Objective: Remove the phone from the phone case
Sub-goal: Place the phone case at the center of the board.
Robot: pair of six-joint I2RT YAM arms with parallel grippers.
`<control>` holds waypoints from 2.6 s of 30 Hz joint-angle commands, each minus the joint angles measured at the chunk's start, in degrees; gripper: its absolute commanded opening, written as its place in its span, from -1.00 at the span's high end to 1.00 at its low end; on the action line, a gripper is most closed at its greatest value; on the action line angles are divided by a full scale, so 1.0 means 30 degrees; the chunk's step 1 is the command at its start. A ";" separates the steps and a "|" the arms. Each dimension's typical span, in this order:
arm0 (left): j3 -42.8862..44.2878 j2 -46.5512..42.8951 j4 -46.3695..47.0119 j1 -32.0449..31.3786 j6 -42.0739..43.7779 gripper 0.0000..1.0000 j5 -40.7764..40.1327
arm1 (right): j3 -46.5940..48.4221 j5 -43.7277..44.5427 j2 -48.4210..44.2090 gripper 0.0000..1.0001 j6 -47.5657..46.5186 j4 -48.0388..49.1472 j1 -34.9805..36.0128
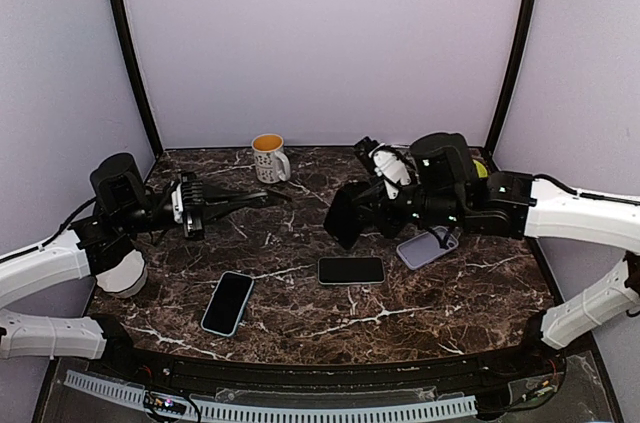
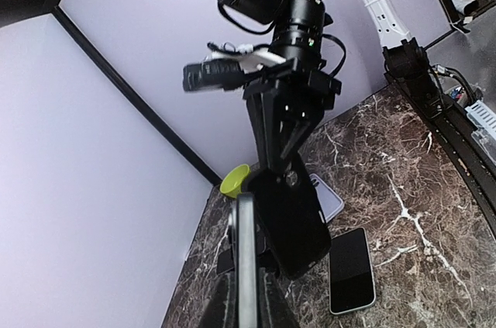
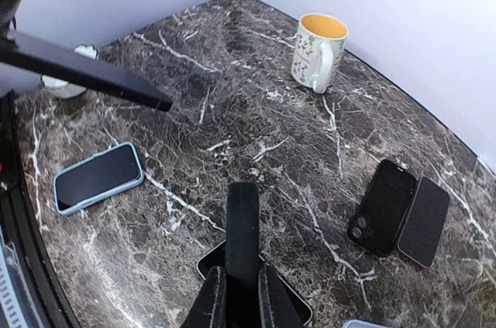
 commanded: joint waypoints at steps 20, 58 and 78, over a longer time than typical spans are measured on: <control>0.1601 0.1554 0.0463 0.0200 -0.3987 1.00 -0.3541 | -0.7386 -0.6048 -0.6479 1.00 1.1398 0.1949 -1.0870; 0.2346 0.6970 0.4169 0.0198 -1.4167 1.00 -0.7497 | -0.1472 -0.9154 0.6149 -0.02 0.4594 0.2148 -1.6241; -0.0114 1.1373 0.9979 0.0198 -2.7567 1.00 -1.2963 | -0.4133 -0.9193 0.2465 -0.19 0.5772 0.3397 -1.4040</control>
